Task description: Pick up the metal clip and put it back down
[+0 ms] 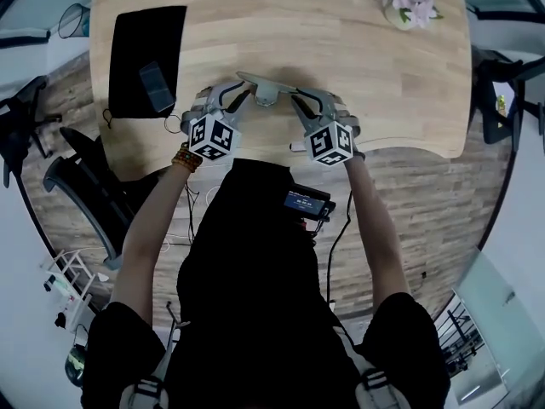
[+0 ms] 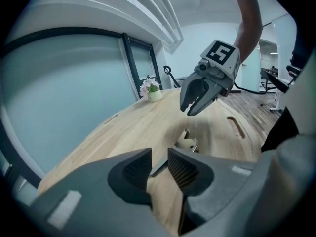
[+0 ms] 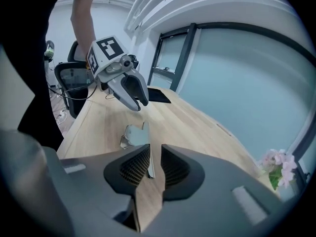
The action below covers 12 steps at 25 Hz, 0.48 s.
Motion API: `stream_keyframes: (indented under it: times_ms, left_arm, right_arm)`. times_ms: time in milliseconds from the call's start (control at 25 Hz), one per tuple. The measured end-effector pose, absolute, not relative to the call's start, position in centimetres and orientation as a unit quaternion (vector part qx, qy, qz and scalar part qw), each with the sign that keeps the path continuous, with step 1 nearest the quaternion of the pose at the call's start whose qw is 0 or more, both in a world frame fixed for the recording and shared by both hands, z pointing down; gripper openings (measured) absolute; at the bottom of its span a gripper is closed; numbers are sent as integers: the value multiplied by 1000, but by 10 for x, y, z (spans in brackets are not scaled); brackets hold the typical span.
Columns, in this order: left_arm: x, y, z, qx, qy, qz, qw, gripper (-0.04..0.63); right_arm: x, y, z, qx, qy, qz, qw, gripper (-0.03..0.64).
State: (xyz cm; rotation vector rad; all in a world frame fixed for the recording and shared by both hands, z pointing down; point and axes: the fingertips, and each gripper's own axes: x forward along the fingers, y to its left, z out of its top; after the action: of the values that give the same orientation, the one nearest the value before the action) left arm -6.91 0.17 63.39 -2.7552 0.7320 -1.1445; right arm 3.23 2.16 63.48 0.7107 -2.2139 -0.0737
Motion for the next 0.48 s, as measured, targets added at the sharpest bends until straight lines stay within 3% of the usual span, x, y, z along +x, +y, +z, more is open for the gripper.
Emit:
stream_keyframes:
  times_ms: [480]
  left_arm:
    - [-65, -9, 679, -882, 180, -434, 32, 126]
  right_arm:
    - [24, 20, 684, 230, -863, -43, 448, 100]
